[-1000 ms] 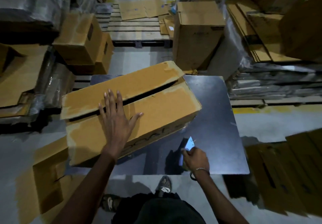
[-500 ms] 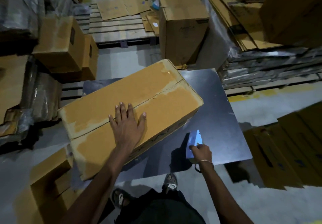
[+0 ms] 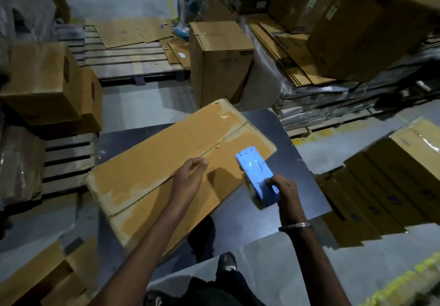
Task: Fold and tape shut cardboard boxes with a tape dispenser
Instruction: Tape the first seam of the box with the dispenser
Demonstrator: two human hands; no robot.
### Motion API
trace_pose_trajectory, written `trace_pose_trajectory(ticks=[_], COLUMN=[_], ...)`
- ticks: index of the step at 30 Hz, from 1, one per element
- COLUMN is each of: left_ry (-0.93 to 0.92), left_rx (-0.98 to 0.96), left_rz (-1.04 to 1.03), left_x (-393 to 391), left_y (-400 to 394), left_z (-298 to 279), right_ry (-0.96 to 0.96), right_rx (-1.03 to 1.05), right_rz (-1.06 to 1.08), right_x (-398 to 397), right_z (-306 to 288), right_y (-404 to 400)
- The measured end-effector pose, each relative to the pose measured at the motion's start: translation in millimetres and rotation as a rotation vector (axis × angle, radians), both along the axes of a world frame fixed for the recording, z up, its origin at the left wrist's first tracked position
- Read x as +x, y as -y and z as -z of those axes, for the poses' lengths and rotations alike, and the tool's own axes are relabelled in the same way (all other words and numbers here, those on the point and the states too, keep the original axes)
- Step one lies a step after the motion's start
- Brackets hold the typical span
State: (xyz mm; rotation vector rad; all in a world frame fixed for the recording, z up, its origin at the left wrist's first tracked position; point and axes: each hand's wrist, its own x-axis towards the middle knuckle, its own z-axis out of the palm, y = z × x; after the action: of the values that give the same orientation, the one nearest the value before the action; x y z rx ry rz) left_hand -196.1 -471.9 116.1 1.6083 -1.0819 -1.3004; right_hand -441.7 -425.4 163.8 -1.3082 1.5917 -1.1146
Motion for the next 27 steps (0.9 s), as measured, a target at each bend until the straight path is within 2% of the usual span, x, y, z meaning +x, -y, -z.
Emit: trace_pose_trajectory(ticks=[2,4,6,9,12,19,23,27], left_ry=[-0.341,-0.579,-0.688,-0.733,-0.691,-0.543,-0.472,-0.266], left_rx=[0.166,0.377,0.492,0.524,0.528,0.388,0.345,0.311], left_rz=[0.021,0.075,0.123,0.137,0.127,0.122,0.095,0.113], left_x=[9.3,19.0,29.5,38.9,38.0,11.3,-14.2,-38.0], left_y=[2.4,5.5,5.1,4.6,15.2,71.9,122.9,188.0], left_z=[-24.2,-37.9,-42.8,-46.1,-41.9,-30.4,-44.2,-67.6], right_ry=[-0.021,0.021,0.044,0.148,0.264,0.205,0.216,0.223], right_rx=[0.001,0.034,0.057,0.126,0.24,0.207,0.221,0.268], right_rz=[-0.089,-0.107,-0.141,-0.219,-0.262,-0.319,-0.377,-0.282], right_x=[22.6,44.6,56.3,60.2,56.1,23.2,-4.1,-23.2], right_z=[-4.8,-7.8,-1.7,2.6,-4.9,-19.6,-21.9,-22.1], right_y=[-5.3,-8.8,-9.6,-6.7,6.2,65.8,108.5,156.8])
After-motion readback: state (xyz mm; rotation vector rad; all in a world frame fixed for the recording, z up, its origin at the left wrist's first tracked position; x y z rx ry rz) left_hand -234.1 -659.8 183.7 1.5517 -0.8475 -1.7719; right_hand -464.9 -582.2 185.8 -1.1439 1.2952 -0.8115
